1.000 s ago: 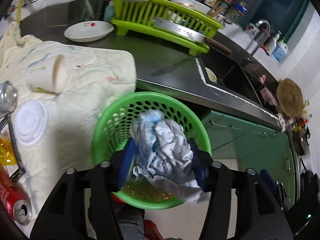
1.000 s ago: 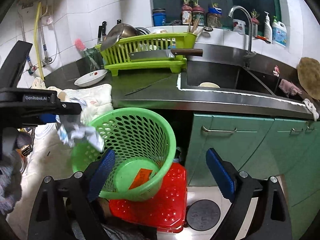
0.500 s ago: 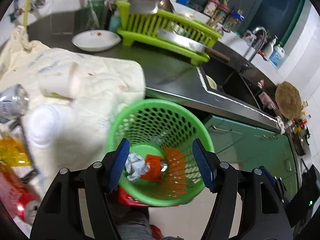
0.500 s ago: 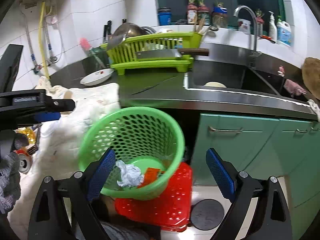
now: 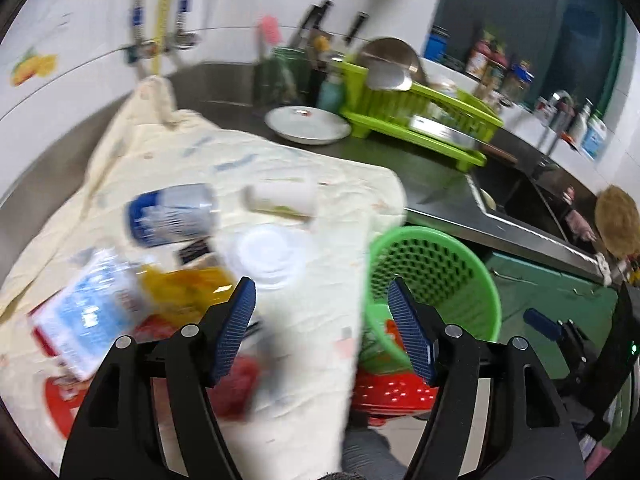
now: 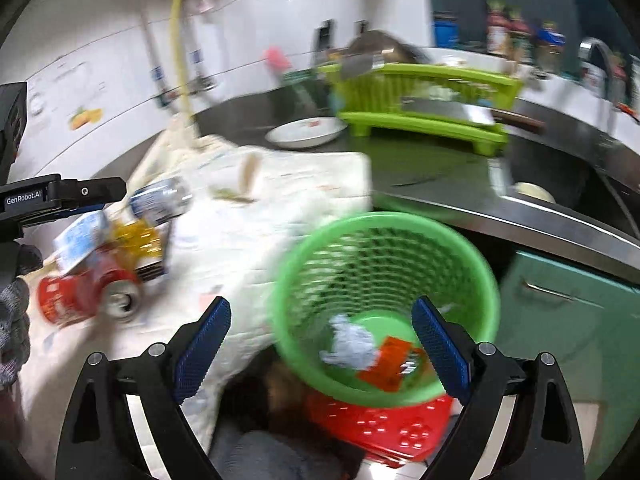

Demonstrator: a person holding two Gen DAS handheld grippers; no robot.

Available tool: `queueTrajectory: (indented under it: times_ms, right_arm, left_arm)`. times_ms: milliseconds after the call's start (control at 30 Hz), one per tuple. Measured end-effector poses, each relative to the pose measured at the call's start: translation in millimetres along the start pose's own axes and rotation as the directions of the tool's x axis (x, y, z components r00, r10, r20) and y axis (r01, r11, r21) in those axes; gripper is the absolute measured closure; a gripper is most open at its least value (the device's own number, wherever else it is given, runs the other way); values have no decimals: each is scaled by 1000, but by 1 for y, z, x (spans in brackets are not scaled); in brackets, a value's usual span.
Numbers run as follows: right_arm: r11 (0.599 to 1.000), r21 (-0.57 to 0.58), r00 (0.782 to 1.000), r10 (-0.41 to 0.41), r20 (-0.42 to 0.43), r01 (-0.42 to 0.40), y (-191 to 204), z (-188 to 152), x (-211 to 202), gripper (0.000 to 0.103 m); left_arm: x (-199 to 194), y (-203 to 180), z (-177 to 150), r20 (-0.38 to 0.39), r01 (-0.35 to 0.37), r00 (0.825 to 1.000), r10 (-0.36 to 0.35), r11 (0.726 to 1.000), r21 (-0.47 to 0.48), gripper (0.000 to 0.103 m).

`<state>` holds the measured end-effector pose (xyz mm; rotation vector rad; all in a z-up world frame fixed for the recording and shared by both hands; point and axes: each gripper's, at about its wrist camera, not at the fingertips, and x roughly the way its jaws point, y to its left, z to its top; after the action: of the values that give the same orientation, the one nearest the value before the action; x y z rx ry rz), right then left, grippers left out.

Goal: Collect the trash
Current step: 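Drop the crumpled foil into the green basket with the left gripper, then grasp the yellow snack bag with the right gripper while the left gripper grasps the white milk carton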

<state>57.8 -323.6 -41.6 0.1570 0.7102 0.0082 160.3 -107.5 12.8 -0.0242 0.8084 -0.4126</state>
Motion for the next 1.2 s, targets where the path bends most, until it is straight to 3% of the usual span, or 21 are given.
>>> queueTrajectory:
  times_ms: [100,300,467,633,900,1100,1200]
  right_arm:
    - [996,-41,997,77,-23,-78,23,12,11,14]
    - [978,-142,988,147,-44,-152,69,30,29,17]
    - [962,-150,973,218,-78,-228,97,45,50,24]
    - [939,-163,951,283,-126,-302,130,58,76,28]
    - [888,-270,922,318,-221,-372,166,63,114,28]
    - [820,-295,858,394,-330,-490,168,72,140,28]
    - [778,-356,844,395,-363,-517,172,75,149,28]
  left_arm:
    - [-20,32,-5,23,-55,998,56,998,-32,33]
    - [-44,91,-16,35,-148,988,153,982,-120,33]
    - [-57,132,-24,40,-178,981,190,962,-208,33]
    - [-58,154,-31,13,-193,979,201,955,-227,33]
    - [-54,171,-35,-7,-186,982,189,960,-211,26]
    - [-46,173,-32,-25,-130,991,128,977,-170,25]
    - [-44,168,-31,-34,-116,993,113,986,-118,23]
